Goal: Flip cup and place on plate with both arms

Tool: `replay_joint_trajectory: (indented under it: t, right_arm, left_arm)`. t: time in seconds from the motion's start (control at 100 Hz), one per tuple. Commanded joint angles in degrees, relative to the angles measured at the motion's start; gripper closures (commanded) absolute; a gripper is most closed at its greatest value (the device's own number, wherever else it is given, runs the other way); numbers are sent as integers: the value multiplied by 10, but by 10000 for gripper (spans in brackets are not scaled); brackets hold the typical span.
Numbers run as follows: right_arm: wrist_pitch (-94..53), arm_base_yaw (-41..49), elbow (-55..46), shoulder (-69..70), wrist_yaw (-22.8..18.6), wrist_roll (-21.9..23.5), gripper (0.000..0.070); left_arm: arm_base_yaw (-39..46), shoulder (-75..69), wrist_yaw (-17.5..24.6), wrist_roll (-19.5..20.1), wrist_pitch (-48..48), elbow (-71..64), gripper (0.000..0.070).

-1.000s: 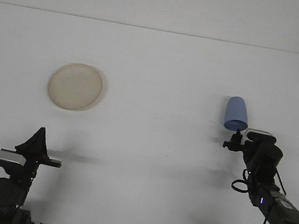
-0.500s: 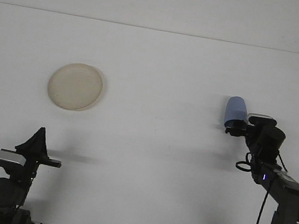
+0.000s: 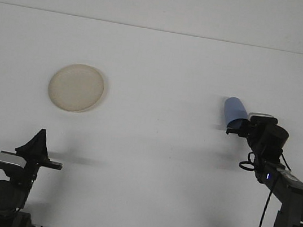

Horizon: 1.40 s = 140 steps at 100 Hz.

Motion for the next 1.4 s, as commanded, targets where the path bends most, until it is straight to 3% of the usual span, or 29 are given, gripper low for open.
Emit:
replay_joint_trajectory:
  t: [0.0, 0.09, 0.24, 0.39, 0.54, 0.78, 0.92, 1.15, 1.39]
  right_arm:
    - [-16, 8, 6, -34, -1, -2, 700]
    - [-76, 26, 6, -97, 10, 4, 700]
    - [-230, 74, 16, -223, 53, 67, 700]
    - [-435, 137, 72, -319, 59, 68, 700]
    - [-630, 227, 172, -342, 126, 83, 700]
    - [-836, 365, 326, -264, 142, 99, 700]
    - [-904, 430, 392, -180, 145, 79, 700]
    - [-1006, 491, 471, -31, 182, 50, 700]
    - [-1010, 517, 491, 56, 180, 36, 700]
  left_arm:
    - [0, 0, 0, -3, 7, -10, 687]
    - [0, 0, 0, -3, 7, -10, 687]
    - [0, 0, 0, -3, 7, -10, 687]
    - [0, 0, 0, -3, 7, -10, 687]
    - [0, 0, 0, -3, 7, -10, 687]
    - [0, 0, 0, -3, 7, -10, 687]
    - [0, 0, 0, -3, 7, -10, 687]
    - [0, 0, 0, -3, 7, -10, 687]
    - [0, 0, 0, -3, 7, -10, 687]
